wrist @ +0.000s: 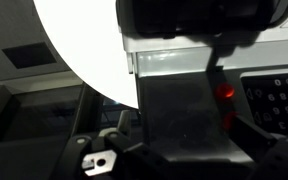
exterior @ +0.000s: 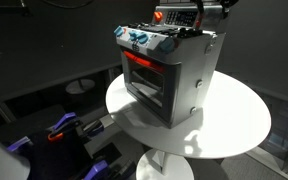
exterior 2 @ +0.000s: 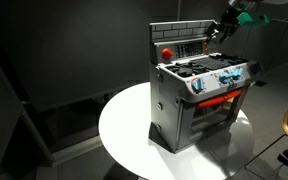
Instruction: Push the top orange button on the right side of the button display
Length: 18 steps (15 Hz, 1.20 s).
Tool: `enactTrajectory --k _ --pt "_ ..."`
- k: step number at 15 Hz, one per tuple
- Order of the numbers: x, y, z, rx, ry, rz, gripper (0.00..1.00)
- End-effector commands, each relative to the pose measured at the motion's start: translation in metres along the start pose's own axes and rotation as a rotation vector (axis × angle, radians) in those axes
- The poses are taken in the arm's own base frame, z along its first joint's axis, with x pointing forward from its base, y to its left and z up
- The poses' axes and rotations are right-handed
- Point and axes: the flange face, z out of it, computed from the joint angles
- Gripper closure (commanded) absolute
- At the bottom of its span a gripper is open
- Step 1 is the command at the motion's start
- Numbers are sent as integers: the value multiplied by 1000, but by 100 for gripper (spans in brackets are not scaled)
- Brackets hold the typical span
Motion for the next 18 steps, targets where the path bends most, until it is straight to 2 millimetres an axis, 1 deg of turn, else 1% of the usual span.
enactTrajectory --k 1,4,9,12,15,18 --pt "7 7 -17 10 -9 37 0" --pt "3 12 -29 12 -45 30 0" --pt "-10 22 -51 8 -160 13 0" --pt "-19 28 -69 4 -236 -5 0" --pt "-28 37 -91 -12 -310 -21 0" --pt "-41 44 -111 -51 -385 -49 0"
